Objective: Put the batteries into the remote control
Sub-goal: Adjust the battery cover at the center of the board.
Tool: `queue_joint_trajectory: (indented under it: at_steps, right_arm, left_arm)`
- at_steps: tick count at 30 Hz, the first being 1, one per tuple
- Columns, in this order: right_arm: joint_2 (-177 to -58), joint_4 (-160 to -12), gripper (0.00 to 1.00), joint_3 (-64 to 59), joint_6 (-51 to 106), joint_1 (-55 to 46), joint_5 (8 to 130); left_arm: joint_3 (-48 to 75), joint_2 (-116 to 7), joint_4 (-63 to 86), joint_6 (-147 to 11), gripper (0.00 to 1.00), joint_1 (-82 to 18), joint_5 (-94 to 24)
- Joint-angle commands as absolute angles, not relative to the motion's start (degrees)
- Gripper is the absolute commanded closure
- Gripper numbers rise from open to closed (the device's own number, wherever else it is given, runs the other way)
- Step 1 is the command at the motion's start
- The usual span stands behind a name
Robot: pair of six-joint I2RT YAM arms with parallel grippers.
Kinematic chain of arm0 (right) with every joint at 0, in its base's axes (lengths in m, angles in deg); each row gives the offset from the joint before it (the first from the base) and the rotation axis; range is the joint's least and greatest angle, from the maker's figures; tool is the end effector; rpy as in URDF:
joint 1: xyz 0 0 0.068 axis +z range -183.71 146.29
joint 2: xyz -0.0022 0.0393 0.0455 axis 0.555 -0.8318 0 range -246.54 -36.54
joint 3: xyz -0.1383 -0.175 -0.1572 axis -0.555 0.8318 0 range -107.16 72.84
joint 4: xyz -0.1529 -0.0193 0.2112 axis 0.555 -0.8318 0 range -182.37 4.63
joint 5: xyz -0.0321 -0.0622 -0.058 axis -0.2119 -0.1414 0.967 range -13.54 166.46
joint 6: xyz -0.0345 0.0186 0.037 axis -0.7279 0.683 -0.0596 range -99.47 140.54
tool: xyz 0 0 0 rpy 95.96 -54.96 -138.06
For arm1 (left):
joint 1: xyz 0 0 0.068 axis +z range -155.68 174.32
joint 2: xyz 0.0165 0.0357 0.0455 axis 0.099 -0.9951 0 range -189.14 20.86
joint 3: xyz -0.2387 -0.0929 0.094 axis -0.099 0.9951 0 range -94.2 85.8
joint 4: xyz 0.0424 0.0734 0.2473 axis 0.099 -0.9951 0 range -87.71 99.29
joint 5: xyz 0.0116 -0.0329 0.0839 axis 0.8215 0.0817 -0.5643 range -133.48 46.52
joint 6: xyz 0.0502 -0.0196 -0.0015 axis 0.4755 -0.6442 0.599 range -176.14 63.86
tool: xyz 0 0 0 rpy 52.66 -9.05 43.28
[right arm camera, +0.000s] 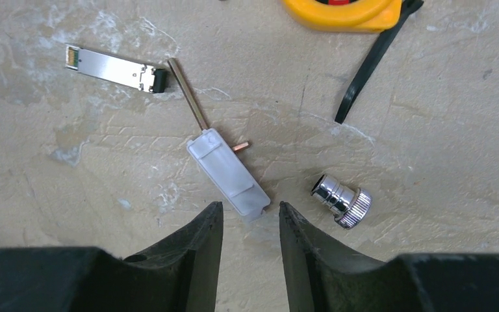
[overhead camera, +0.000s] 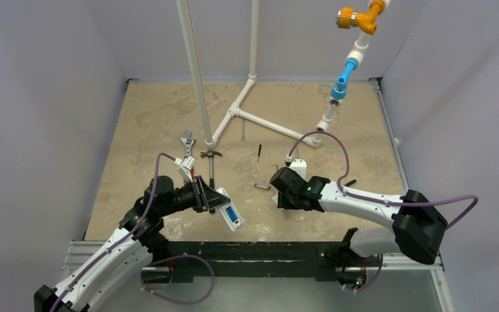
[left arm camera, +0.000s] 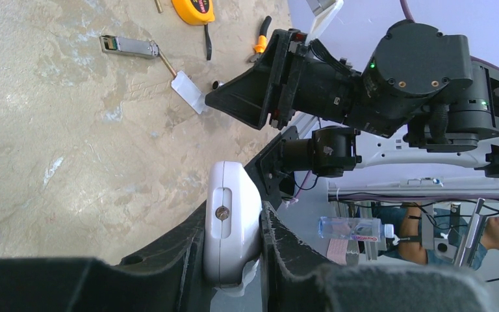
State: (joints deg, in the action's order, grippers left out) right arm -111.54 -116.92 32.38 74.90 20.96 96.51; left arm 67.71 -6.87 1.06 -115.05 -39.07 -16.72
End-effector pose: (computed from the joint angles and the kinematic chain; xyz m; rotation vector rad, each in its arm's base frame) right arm 0.1436 0.1815 0.1809 0.0910 2.6136 0.1825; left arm 0.1068 -0.0895 0.2220 -0.1105 2.1570 -1.4685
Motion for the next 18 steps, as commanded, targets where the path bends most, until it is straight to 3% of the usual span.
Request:
queue_joint_trajectory:
  at_steps: [1,6,18]
  right_arm:
    - [-108.9,-114.2,0.62,31.0,67.9,20.8,97.8]
    - [-111.6,-114.2,0.55,27.7,57.1,19.3,93.5]
    - [-116.7,-110.4,0.53,26.8,46.4,14.7,83.5]
  left_arm:
    - [67.2,-6.5,3.5,-114.5,1.00,-38.8,-16.6]
    - [66.9,-6.6,3.2,-114.4,1.00,-38.8,-16.6]
    - [66.0,-6.6,2.4,-114.0,1.00,-38.7,-16.7]
